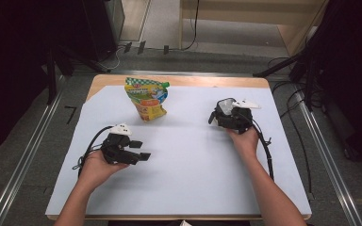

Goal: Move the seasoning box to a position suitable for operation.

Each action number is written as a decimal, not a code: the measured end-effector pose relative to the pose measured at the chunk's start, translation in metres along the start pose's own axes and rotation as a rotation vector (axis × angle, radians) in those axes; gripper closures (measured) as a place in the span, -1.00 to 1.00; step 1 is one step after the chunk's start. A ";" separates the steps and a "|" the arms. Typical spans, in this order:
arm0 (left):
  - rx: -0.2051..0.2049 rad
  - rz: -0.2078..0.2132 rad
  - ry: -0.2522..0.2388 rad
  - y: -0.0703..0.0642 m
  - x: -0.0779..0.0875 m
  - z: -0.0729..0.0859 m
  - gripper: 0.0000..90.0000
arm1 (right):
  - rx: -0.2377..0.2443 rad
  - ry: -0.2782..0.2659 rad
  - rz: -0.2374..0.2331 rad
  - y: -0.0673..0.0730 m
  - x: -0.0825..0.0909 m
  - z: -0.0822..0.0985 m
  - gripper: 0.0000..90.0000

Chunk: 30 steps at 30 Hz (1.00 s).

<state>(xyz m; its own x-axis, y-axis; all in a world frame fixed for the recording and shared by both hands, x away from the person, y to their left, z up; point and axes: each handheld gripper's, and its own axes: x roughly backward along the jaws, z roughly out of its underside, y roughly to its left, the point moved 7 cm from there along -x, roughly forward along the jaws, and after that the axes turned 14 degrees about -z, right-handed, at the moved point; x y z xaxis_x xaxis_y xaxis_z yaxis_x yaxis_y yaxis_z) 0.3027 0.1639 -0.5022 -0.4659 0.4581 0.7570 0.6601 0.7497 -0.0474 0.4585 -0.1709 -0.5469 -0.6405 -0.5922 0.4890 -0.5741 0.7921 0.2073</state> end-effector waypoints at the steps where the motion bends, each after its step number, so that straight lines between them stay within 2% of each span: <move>1: -0.001 0.001 0.000 0.000 0.000 0.000 -0.15 | -0.009 -0.007 -0.003 -0.001 0.000 0.000 -0.65; 7: -0.006 0.002 0.003 0.000 -0.001 0.000 -0.15 | -0.049 -0.022 -0.010 -0.002 0.003 -0.001 -0.64; 13: -0.004 0.004 0.002 0.000 -0.002 -0.001 -0.15 | -0.027 -0.048 -0.006 0.001 0.010 -0.008 -0.64; 16: -0.008 0.005 0.001 0.000 -0.002 -0.002 -0.15 | -0.022 -0.068 -0.019 0.008 0.017 -0.015 -0.64; 21: -0.015 0.009 0.001 -0.001 -0.004 -0.004 -0.15 | -0.001 -0.071 -0.024 0.016 0.025 -0.018 -0.64; 30: -0.030 0.019 -0.006 -0.003 -0.009 -0.012 -0.15 | 0.026 -0.069 -0.057 0.037 0.042 -0.014 -0.64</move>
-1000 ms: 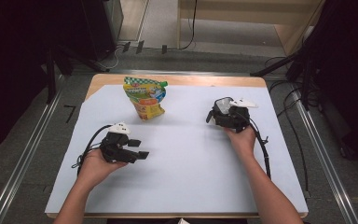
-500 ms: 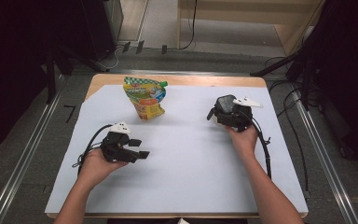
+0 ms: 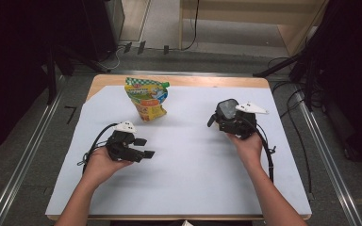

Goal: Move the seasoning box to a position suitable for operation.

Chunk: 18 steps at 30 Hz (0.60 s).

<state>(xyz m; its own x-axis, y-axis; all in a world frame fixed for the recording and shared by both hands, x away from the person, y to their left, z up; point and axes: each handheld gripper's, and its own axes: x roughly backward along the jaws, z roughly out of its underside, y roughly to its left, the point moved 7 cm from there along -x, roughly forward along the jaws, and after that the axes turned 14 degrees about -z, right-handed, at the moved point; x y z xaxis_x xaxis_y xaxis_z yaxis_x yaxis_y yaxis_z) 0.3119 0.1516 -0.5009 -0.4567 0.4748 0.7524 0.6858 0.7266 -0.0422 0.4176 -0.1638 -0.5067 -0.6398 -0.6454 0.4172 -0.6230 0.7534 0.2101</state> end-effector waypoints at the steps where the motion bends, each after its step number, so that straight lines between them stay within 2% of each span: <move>1: 0.002 0.001 -0.001 0.000 -0.001 -0.001 -0.15 | 0.005 0.009 -0.010 0.005 0.001 0.002 -0.64; 7: -0.017 0.014 -0.001 -0.003 -0.008 -0.008 -0.15 | 0.021 0.036 -0.033 0.016 -0.001 0.011 -0.64; 8: -0.024 0.020 0.002 -0.003 -0.010 -0.010 -0.15 | 0.031 0.054 -0.043 0.022 -0.002 0.016 -0.64; 18: -0.032 0.024 0.009 -0.003 -0.017 -0.017 -0.14 | 0.064 0.089 -0.081 0.045 -0.004 0.027 -0.64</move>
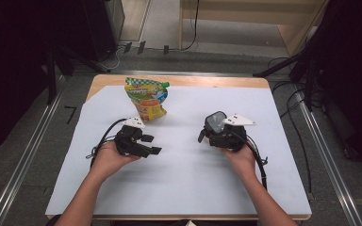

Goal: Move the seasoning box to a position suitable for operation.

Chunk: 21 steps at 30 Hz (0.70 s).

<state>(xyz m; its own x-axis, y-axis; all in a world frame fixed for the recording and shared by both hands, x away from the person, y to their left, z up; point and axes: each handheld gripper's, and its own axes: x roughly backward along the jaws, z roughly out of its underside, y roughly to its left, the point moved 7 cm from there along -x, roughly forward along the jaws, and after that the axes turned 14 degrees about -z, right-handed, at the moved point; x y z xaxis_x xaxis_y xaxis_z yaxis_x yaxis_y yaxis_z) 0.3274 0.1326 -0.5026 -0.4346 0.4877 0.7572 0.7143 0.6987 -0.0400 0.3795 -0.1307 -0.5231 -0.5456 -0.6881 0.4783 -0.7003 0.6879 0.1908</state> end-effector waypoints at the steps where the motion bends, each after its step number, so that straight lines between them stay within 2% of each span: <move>1: 0.003 0.002 -0.003 0.000 -0.001 -0.001 -0.14 | 0.002 0.005 -0.011 0.006 -0.001 0.002 -0.64; 12: -0.009 0.009 0.001 -0.002 -0.005 -0.005 -0.14 | 0.031 0.020 -0.078 0.036 -0.007 0.006 -0.64; 21: -0.008 0.010 0.002 -0.002 -0.004 -0.005 -0.14 | 0.043 0.047 -0.102 0.048 -0.021 0.012 -0.64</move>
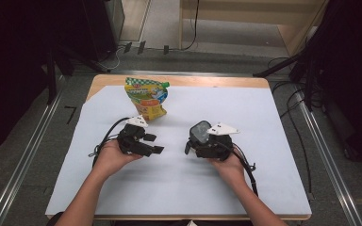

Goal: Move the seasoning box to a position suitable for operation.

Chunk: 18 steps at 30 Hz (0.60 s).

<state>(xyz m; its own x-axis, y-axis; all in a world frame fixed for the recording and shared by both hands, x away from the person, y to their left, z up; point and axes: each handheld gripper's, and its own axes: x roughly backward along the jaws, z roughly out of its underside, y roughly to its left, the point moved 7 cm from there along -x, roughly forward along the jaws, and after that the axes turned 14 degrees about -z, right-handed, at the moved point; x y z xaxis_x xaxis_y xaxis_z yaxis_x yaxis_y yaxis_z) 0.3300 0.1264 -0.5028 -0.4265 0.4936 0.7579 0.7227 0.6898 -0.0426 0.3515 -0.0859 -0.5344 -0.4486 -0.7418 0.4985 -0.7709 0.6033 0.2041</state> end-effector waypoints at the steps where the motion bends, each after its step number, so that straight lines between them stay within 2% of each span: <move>1: -0.001 -0.001 0.000 0.000 0.000 0.000 -0.14 | 0.004 0.006 -0.007 0.001 -0.002 0.001 -0.64; 3: -0.001 -0.003 0.000 0.000 0.001 0.000 -0.14 | 0.007 0.012 -0.027 0.006 -0.007 0.004 -0.64; 5: -0.002 -0.004 -0.001 0.000 0.001 0.000 -0.14 | 0.024 0.017 -0.027 0.009 -0.010 0.005 -0.64; 6: -0.004 -0.004 0.001 -0.001 0.001 0.000 -0.14 | 0.046 0.023 -0.011 0.012 -0.011 0.006 -0.64; 8: -0.002 -0.001 0.001 -0.001 0.000 0.000 -0.14 | 0.058 0.019 -0.007 0.013 -0.012 0.007 -0.64; 10: -0.003 0.000 0.000 -0.002 0.000 0.000 -0.14 | 0.042 0.006 -0.014 0.011 -0.011 0.008 -0.64; 13: -0.008 0.000 0.002 -0.002 -0.001 0.000 -0.14 | 0.050 0.010 -0.009 0.012 -0.011 0.009 -0.65; 18: -0.015 0.007 0.009 -0.004 -0.002 0.000 -0.13 | 0.013 0.021 -0.027 0.011 -0.011 0.010 -0.69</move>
<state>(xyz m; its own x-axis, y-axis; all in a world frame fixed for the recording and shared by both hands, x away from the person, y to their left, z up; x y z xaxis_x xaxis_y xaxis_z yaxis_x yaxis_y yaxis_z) 0.3278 0.1224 -0.5042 -0.4162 0.4939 0.7635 0.7340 0.6780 -0.0384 0.3433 -0.0742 -0.5458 -0.4184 -0.7513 0.5104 -0.7884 0.5794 0.2067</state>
